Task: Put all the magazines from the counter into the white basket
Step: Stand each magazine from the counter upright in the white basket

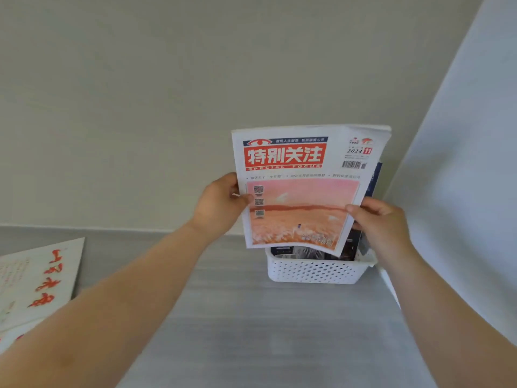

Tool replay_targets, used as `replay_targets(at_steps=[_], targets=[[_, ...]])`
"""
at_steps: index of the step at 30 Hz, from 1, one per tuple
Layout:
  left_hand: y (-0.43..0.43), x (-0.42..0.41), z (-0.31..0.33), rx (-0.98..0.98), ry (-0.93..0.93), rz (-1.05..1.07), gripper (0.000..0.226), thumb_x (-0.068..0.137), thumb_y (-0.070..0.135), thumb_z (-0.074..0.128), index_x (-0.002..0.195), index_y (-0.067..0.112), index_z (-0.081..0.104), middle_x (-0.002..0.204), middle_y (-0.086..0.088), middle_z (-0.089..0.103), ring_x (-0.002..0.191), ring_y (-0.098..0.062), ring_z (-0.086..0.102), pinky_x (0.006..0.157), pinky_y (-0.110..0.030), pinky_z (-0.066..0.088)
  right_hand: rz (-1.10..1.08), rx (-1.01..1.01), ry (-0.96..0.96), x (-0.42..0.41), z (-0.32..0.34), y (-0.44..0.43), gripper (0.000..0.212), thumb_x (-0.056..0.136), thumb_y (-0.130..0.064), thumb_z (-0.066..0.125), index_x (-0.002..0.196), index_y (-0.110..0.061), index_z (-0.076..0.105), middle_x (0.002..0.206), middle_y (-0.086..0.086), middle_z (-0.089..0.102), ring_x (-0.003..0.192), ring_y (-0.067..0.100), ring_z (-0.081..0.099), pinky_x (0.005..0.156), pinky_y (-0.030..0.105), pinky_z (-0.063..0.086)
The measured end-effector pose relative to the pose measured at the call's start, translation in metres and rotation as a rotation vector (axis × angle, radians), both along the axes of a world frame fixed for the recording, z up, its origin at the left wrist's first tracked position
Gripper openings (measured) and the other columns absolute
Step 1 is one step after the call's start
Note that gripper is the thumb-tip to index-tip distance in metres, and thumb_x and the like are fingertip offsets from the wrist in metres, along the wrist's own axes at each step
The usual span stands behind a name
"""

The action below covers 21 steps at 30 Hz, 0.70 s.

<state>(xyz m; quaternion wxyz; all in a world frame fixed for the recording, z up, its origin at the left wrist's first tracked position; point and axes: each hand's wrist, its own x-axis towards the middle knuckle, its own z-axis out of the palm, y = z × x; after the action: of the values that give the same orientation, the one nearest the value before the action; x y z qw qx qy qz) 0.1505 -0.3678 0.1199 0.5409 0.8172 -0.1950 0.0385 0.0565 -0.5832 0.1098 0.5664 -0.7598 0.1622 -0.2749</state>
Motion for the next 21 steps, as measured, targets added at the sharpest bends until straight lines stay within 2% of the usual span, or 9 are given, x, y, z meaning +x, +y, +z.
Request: replay_targets(at_steps=[2,4,8,11,14,15,18,21], targets=[[-0.023,0.007,0.003,-0.013,-0.002,-0.004,0.022,0.084,0.005,0.055,0.105,0.01,0.058,0.09,0.005,0.06,0.077,-0.013,0.057,0.072,-0.028,0.047,-0.029,-0.029,-0.043,0.007,0.006,-0.02,0.033,0.081,-0.006,0.059,0.064,-0.034,0.061,0.068,-0.013,0.061,0.056,-0.003,0.06,0.05,0.013,0.048],[-0.043,0.015,0.003,-0.018,0.011,-0.01,0.02,0.084,0.007,0.056,0.104,0.008,0.057,0.091,0.003,0.06,0.081,-0.017,0.058,0.077,-0.032,0.049,-0.045,-0.04,-0.074,0.013,0.006,-0.037,0.034,0.081,-0.004,0.058,0.064,-0.033,0.061,0.067,-0.014,0.06,0.048,-0.009,0.059,0.045,0.005,0.045],[-0.071,0.03,-0.009,-0.013,0.079,0.0,0.013,0.083,0.008,0.059,0.096,0.01,0.06,0.086,0.001,0.061,0.074,-0.015,0.058,0.076,-0.031,0.051,-0.07,-0.017,-0.053,0.021,-0.01,-0.06,0.029,0.082,-0.003,0.058,0.074,-0.03,0.063,0.066,-0.013,0.061,0.047,-0.012,0.058,0.042,0.002,0.042],[-0.085,0.038,-0.024,0.019,0.115,0.017,0.009,0.082,0.01,0.06,0.09,0.012,0.063,0.072,0.009,0.059,0.062,-0.004,0.054,0.061,-0.018,0.047,-0.106,0.022,0.016,0.025,-0.031,-0.071,0.022,0.082,-0.005,0.058,0.076,-0.026,0.063,0.073,-0.003,0.064,0.058,0.0,0.06,0.052,0.016,0.048],[-0.093,0.043,-0.038,0.084,0.142,0.019,0.003,0.082,0.012,0.061,0.083,0.015,0.063,0.065,0.015,0.056,0.059,-0.001,0.052,0.052,-0.013,0.04,-0.129,0.08,0.101,0.03,-0.051,-0.077,0.014,0.083,-0.006,0.057,0.082,-0.018,0.065,0.085,0.006,0.066,0.071,0.021,0.062,0.069,0.036,0.053],[-0.094,0.044,-0.043,0.107,0.147,0.021,0.006,0.081,0.013,0.062,0.078,0.018,0.061,0.064,0.016,0.055,0.058,0.001,0.051,0.05,-0.012,0.038,-0.129,0.102,0.121,0.031,-0.057,-0.078,0.013,0.083,-0.006,0.057,0.087,-0.014,0.066,0.087,0.007,0.066,0.075,0.025,0.062,0.072,0.039,0.053],[-0.094,0.048,-0.057,0.154,0.162,0.032,0.011,0.081,0.013,0.062,0.073,0.021,0.06,0.064,0.017,0.056,0.059,0.002,0.051,0.05,-0.011,0.036,-0.128,0.119,0.156,0.036,-0.074,-0.081,0.017,0.083,-0.005,0.057,0.097,-0.005,0.067,0.09,0.005,0.064,0.076,0.023,0.061,0.062,0.024,0.048],[-0.094,0.051,-0.068,0.186,0.175,0.061,0.006,0.08,0.014,0.063,0.084,0.015,0.068,0.069,0.012,0.058,0.06,0.0,0.053,0.053,-0.013,0.038,-0.122,0.136,0.168,0.041,-0.088,-0.081,0.017,0.082,-0.004,0.058,0.097,-0.006,0.067,0.085,0.001,0.063,0.068,0.015,0.059,0.06,0.021,0.045]])
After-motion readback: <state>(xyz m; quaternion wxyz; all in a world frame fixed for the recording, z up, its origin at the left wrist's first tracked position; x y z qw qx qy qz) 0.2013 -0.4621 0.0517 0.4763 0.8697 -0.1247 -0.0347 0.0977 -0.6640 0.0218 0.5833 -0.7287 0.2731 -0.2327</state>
